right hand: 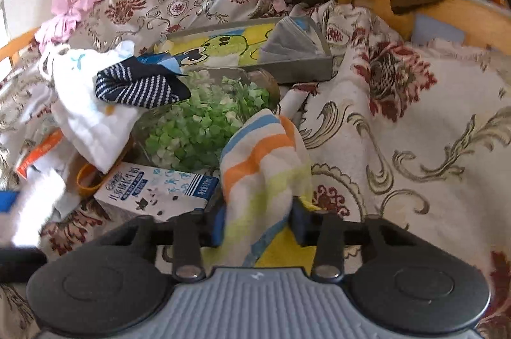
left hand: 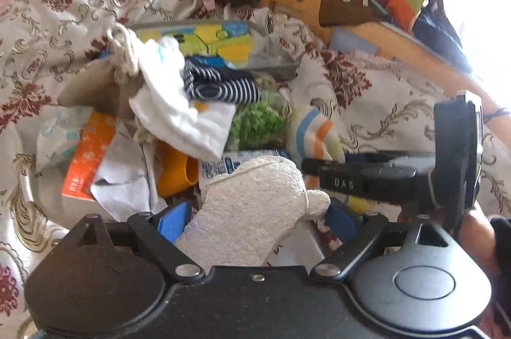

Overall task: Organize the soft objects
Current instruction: 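Lift the sponge with the left gripper while the right gripper grasps the striped towel, then carry the sponge and striped towel onto the cartoon tray and release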

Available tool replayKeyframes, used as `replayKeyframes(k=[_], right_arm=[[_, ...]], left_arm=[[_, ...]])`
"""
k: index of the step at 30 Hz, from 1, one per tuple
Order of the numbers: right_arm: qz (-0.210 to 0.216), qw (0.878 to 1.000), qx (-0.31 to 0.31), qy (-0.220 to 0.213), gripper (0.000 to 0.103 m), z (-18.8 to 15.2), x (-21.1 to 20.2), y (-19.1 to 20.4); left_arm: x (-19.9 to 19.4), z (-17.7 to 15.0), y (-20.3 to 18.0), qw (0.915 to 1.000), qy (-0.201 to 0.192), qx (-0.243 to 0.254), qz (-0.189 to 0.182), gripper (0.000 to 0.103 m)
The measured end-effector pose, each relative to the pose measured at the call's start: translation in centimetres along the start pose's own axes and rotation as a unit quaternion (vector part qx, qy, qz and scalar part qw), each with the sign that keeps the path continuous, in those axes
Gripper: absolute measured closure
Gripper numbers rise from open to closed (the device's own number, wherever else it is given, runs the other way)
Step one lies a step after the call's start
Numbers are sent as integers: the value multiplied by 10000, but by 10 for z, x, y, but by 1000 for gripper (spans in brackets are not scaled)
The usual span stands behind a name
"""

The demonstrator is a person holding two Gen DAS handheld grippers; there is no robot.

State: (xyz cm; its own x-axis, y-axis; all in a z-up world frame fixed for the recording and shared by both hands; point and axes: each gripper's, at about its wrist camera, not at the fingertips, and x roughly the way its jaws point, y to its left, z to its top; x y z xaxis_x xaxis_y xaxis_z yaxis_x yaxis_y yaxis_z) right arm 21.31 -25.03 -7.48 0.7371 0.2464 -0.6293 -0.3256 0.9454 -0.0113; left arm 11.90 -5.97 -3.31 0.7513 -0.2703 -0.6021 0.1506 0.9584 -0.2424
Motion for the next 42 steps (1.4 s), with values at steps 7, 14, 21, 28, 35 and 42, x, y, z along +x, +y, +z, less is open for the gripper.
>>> replayKeyframes(k=[7, 14, 21, 28, 35, 42], right_arm=[[-429, 9963, -498, -560, 84, -1, -22, 15], [-776, 9900, -598, -1013, 84, 1, -36, 17], [-914, 9824, -659, -1490, 84, 5, -49, 16], [-886, 9771, -508, -1867, 83, 11, -57, 11], [-470, 9759, 125, -2126, 83, 47, -57, -6], [11, 9647, 307, -2617, 83, 126, -3, -27]], left_arm=[[-16, 6, 1, 9994, -330, -110, 93, 12], [-23, 11, 3, 9985, -501, -197, 23, 12], [-20, 22, 4, 9975, -668, -216, 104, 12], [-16, 48, 17, 9940, -897, -587, 197, 12], [-5, 93, 30, 9901, -1101, -783, 386, 12], [19, 162, 37, 9873, -1325, -677, 551, 12]])
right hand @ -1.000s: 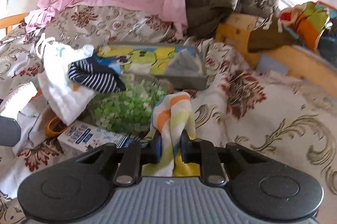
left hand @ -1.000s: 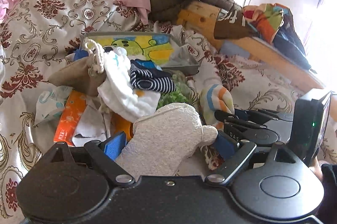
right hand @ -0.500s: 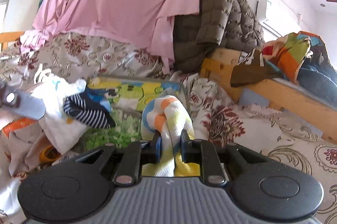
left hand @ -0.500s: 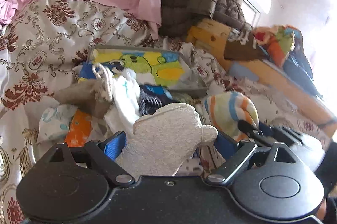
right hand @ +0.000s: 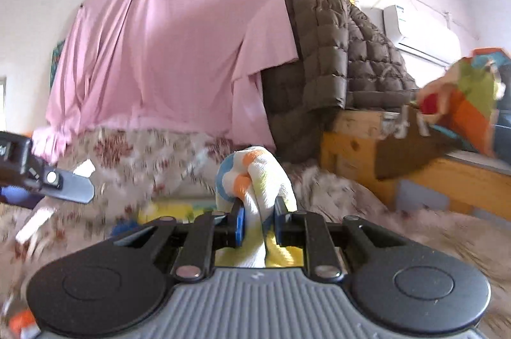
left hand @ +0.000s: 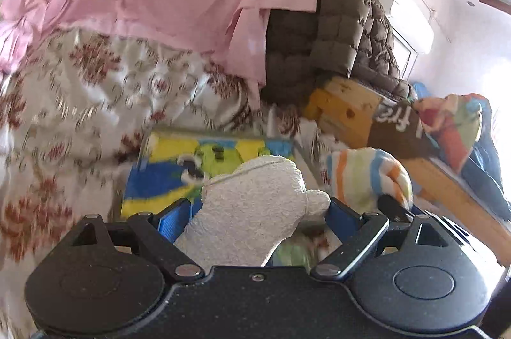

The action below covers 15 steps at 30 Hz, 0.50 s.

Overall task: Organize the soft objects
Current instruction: 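Carry the sponge and striped towel onto the cartoon tray and release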

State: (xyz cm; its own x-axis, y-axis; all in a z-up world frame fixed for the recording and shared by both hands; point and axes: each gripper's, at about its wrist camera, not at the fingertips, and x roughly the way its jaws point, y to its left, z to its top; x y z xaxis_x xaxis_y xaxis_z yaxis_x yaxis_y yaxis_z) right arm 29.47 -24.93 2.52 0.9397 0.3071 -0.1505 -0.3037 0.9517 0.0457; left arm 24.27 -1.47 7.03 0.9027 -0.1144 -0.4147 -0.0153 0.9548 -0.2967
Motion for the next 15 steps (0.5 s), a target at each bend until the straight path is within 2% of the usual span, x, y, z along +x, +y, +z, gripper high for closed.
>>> replayKeyframes(k=[4, 7, 15], right_arm=[[426, 9980, 448, 144, 83, 2, 52, -19], [564, 9972, 416, 268, 83, -3, 77, -29], [581, 9938, 700, 644, 83, -11, 121, -57]], left_arm=[[42, 27, -8, 9998, 7, 181, 74, 12], [82, 38, -11, 9992, -44, 371, 128, 12], [179, 39, 2, 9988, 233, -268, 326, 12]])
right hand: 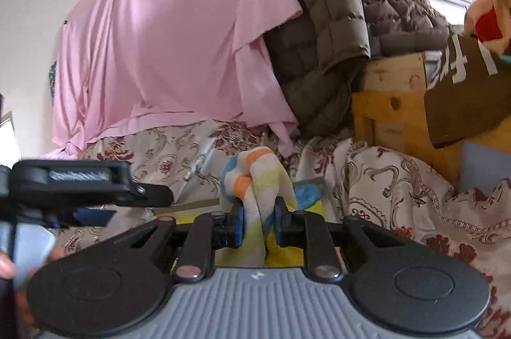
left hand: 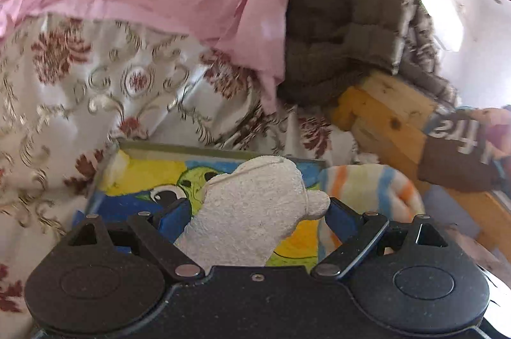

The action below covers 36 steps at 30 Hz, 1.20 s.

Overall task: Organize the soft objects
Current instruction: 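Carry the sponge and striped towel onto the cartoon tray and release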

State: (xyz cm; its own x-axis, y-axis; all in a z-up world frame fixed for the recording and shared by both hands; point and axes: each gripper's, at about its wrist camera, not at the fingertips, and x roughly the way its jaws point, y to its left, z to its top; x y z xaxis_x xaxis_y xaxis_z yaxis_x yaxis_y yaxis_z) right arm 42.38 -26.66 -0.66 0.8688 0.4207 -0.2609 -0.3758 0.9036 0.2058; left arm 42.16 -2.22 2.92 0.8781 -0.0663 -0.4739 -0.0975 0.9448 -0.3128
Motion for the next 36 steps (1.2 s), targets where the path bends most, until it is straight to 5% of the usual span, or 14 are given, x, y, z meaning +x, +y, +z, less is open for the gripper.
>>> replayKeyframes(k=[5, 21, 36], right_arm=[[-59, 9987, 293, 409, 81, -7, 19, -15], [-305, 9950, 536, 786, 61, -18, 28, -31], [-477, 9961, 361, 642, 25, -17, 21, -29]], left_arm=[[39, -5, 6, 9982, 477, -338, 162, 12], [83, -25, -2, 9840, 1408, 292, 1054, 12], [77, -24, -1, 9858, 1268, 199, 1085, 6]])
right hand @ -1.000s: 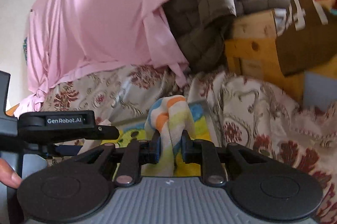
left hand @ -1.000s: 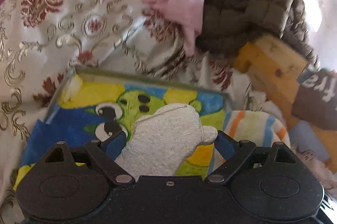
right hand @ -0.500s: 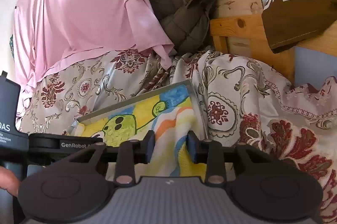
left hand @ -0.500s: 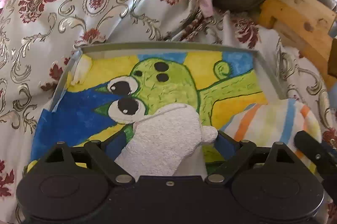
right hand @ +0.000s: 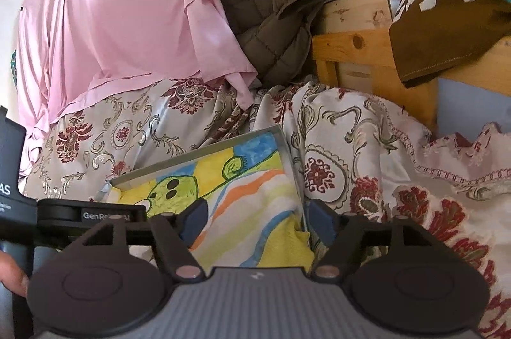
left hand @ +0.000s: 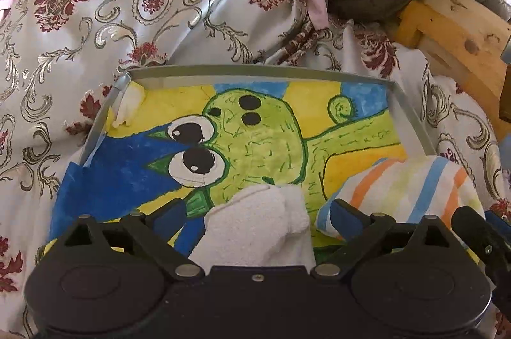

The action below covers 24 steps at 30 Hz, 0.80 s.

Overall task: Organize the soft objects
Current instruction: 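Carry the sponge and striped towel onto the cartoon tray and release, then move both tools back over the pile of soft items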

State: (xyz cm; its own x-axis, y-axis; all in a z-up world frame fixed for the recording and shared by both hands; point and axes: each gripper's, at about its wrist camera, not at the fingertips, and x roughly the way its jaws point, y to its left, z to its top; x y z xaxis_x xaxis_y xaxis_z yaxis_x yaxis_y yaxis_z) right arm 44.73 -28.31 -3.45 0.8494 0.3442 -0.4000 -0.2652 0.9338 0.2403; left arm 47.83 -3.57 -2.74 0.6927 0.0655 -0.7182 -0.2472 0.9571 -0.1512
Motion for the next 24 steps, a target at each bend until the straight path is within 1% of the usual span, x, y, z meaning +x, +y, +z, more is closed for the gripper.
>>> replayKeyframes(k=[4, 6, 10, 15, 19, 24], right_arm=[[-60, 9999, -77, -138, 18, 2, -5, 2], [-109, 9996, -94, -257, 15, 4, -11, 4], [-137, 9986, -161, -494, 9, 10, -26, 8], [-202, 9964, -252, -788, 5, 19, -55, 14], [-210, 9943, -367, -975, 1, 24, -83, 22], [-199, 9918, -562, -1135, 0, 22, -116, 40]], left_arm=[[-9, 0, 5, 9996, -204, -181, -69, 6], [-17, 0, 7, 9991, -338, -240, -90, 4], [-42, 2, 7, 9967, -777, -210, -64, 2], [-86, 1, 10, 9911, -1311, -173, -120, 1], [-124, -10, 16, 9864, -1627, -108, -199, 1], [-170, -38, 24, 9814, -1907, 51, -225, 1]])
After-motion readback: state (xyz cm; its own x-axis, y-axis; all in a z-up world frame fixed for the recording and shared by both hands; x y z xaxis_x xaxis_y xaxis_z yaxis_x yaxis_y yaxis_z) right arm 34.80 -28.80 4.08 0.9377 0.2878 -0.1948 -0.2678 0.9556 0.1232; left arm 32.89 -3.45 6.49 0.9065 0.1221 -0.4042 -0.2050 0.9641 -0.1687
